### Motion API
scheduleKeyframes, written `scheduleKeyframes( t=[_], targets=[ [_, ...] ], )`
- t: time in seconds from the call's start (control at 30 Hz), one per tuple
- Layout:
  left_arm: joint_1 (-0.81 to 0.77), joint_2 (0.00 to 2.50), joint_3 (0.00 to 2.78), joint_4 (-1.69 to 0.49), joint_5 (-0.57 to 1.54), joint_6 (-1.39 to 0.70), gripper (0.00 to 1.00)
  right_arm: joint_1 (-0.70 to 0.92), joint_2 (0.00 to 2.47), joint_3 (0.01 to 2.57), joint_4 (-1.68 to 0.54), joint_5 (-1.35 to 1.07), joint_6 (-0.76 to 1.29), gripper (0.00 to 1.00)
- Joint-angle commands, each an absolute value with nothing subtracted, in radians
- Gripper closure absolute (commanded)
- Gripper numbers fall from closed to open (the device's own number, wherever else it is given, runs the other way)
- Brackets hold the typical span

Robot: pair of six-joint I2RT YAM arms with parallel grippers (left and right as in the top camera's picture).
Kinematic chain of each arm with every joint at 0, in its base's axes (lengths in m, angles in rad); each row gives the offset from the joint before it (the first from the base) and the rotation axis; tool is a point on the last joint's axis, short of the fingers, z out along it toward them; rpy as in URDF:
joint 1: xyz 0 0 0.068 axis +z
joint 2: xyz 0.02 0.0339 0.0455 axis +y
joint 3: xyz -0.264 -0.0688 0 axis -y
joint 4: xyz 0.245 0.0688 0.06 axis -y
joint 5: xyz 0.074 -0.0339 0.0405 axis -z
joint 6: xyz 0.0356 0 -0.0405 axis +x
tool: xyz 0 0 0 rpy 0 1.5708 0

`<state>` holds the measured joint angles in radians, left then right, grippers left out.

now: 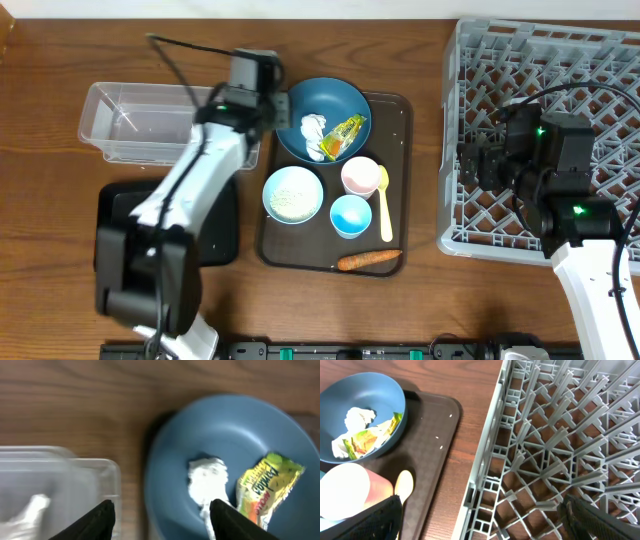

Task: Sort waste into correct bins and load items into the dishwasher rack
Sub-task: 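Carry tissue left and drop it into clear plastic bin, then return left gripper to plate and grasp remaining tissue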

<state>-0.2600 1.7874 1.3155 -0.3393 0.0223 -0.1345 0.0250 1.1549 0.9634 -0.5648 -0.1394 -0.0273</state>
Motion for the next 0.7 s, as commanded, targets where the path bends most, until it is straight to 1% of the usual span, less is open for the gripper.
scheduleKeyframes(
  t=[0.0,0.27,0.5,0.57,0.67],
  targets=[
    [-0.311,1.864,1.326,-0.29,0.018,-0.136,0.33,0.031,1.152,0.986,-0.569,-0.147,-0.039,0.01],
    [-0.36,1.997,1.326,-0.147,0.018,-0.136,0.33,0.031,1.152,0.986,-0.572,-0.147,-0.039,0.01],
    [-0.364,2.056,1.326,-0.125,0.018,-0.136,0.34,0.031,1.152,0.986,-0.583,-0.147,-0.039,0.01],
    [-0.366,2.066,1.326,-0.126,0.018,-0.136,0.35,0.031,1.152,0.986,-0.583,-0.147,-0.039,0.01],
    [-0.37,2.069,1.326,-0.129,0.018,-0.136,0.45,0.031,1.152,0.986,-0.583,-0.147,-0.038,0.01]
  ],
)
